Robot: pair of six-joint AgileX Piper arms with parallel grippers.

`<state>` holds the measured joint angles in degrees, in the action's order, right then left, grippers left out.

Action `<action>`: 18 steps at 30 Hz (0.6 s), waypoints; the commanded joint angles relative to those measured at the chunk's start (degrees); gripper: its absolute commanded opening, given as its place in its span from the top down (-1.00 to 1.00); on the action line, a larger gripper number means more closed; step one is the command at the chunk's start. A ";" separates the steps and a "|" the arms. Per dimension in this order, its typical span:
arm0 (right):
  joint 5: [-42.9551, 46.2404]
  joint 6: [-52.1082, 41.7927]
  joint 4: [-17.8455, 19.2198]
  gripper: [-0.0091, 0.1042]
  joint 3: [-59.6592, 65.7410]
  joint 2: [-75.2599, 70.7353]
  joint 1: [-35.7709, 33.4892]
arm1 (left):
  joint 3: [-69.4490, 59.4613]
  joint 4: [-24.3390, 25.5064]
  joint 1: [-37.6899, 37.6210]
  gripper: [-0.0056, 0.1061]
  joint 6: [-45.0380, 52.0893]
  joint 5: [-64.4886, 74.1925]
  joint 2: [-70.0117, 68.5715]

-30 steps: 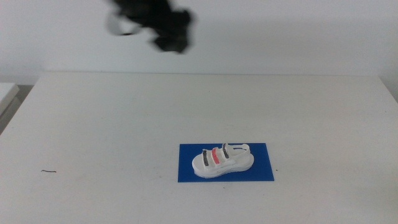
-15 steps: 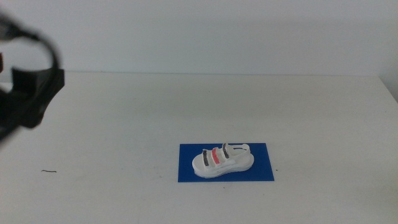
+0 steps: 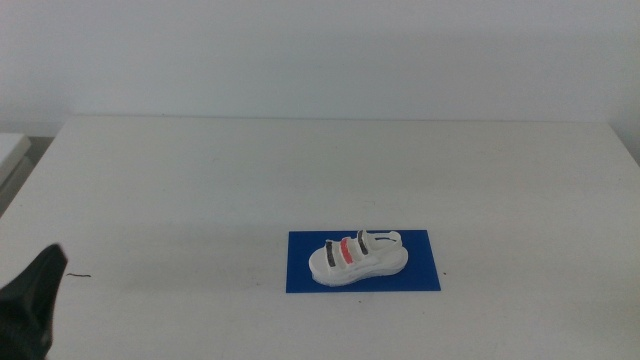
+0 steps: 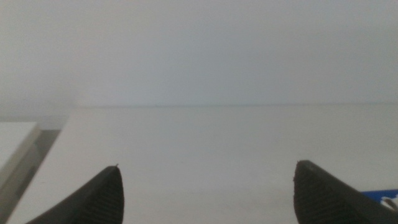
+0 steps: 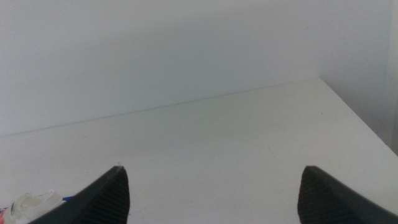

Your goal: Use one arm to grab the shoe from the table and place it on the mat.

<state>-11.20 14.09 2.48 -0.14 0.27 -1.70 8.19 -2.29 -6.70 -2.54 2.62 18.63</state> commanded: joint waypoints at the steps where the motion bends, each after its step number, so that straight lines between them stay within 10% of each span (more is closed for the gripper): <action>1: 0.55 -0.66 0.33 -0.56 0.14 -0.27 0.01 | -2.65 -1.21 1.26 -0.78 0.74 -1.56 -4.23; 18: 0.55 -0.66 0.33 -0.56 0.14 -0.27 0.01 | -8.19 -2.48 4.90 -0.78 0.79 7.19 -18.63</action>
<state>-11.20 14.09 2.48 -0.14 0.27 -1.70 -0.03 -4.90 -1.65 -1.75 10.37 0.23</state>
